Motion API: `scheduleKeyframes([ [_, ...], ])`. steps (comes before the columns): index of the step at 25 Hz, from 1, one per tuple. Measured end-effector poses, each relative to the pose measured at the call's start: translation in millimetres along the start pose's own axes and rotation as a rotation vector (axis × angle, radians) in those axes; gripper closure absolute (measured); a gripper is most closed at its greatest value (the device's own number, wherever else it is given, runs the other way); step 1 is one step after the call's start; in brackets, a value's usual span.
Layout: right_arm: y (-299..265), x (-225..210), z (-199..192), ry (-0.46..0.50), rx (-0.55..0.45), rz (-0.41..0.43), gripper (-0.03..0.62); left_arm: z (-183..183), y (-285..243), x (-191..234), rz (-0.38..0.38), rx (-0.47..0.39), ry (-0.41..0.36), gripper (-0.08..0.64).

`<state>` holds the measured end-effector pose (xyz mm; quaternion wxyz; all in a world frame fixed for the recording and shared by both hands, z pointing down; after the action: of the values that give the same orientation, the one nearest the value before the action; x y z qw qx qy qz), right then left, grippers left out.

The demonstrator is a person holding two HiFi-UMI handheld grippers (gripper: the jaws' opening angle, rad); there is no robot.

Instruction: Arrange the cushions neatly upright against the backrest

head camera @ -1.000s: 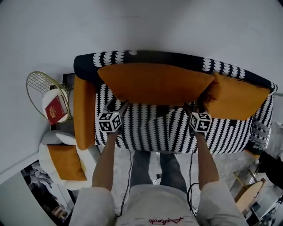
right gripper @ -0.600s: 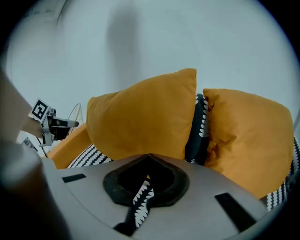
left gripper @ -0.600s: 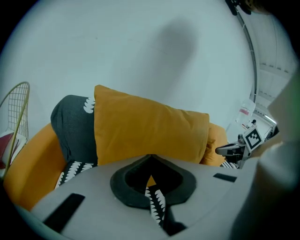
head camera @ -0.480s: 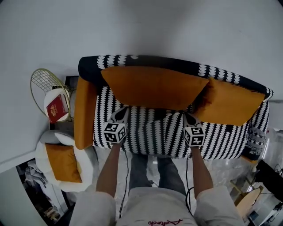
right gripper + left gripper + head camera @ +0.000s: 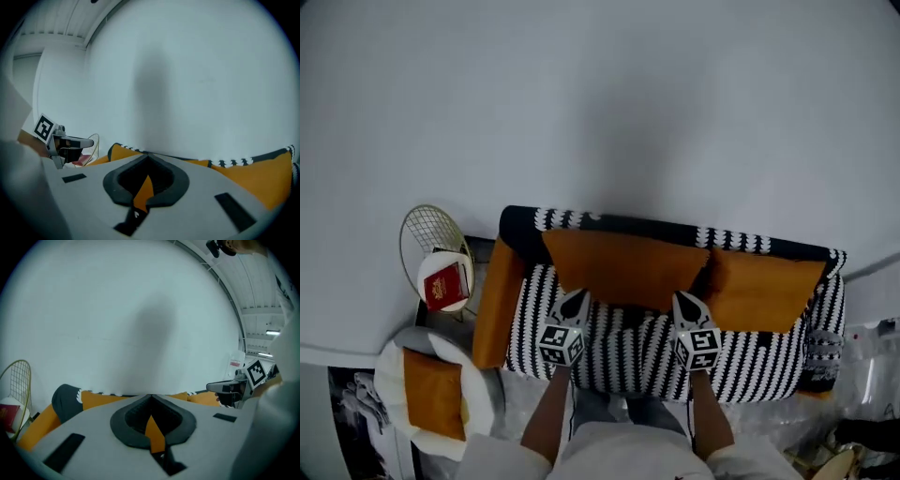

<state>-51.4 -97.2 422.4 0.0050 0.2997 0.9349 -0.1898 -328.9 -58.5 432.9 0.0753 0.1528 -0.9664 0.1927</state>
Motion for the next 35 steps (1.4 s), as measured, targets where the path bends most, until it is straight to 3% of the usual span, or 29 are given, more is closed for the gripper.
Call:
scheduleKeyframes([
  [4,19,14,41,0.040,-0.064,0.019,0.566,37,24,-19,0.019,-0.076,-0.006,0.531],
  [12,27,17,86,0.071,-0.136,0.029,0.566,86,40,-35,0.020,-0.171,-0.051,0.531],
  [35,38,11,77,0.086,-0.103,0.042,0.566,74,28,-65,-0.013,-0.155,-0.069,0.531],
])
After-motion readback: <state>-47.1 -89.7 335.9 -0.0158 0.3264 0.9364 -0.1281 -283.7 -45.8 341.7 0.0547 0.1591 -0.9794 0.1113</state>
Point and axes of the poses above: the fingertips, and each gripper's own axes: y backward along the fingers, x to its left, z out of its top, the point moved 7 cm from there along y, backward along the fingers, and after that the axes turned 1 degree about z, right-handed, at the moved point
